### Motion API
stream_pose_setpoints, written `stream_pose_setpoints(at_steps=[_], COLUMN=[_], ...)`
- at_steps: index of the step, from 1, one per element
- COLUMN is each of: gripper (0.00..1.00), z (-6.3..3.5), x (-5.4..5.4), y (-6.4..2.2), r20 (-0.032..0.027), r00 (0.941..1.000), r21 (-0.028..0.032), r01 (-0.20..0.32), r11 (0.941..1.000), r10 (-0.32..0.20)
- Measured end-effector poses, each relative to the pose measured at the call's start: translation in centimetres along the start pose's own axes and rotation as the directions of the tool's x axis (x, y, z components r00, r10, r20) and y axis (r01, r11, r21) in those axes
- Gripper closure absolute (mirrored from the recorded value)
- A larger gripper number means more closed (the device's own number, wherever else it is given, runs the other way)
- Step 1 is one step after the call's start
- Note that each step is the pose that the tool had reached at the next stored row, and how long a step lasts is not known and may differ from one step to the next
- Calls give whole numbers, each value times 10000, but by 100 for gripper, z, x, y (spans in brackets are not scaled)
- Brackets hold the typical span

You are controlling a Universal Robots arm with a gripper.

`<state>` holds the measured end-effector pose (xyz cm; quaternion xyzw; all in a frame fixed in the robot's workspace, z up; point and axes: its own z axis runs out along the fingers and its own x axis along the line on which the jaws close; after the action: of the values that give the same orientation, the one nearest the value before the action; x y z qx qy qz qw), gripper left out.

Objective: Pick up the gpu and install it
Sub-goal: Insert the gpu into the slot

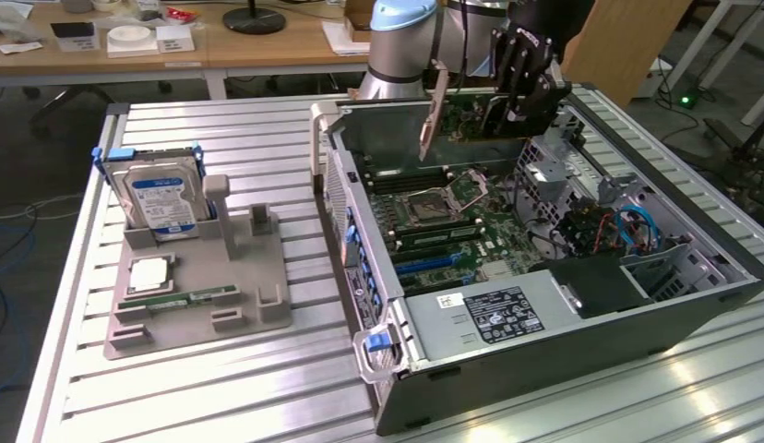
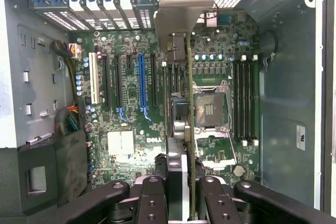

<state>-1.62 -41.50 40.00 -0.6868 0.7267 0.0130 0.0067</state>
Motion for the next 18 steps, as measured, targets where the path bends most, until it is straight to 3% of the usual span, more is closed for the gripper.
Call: stream_pose_setpoints(at_steps=[6,9,12,18], gripper=[72,72,72,72], z=[2,9,52,146], x=[-2,-2,-2,0], y=[0,-1,0,-1], r20=[11,-30,-20,-13], r00=[10000,10000,10000,10000], r21=[-1,2,7,90], r01=[0,-1,-15,-13], r11=[10000,10000,10000,10000], r10=[0,1,15,13])
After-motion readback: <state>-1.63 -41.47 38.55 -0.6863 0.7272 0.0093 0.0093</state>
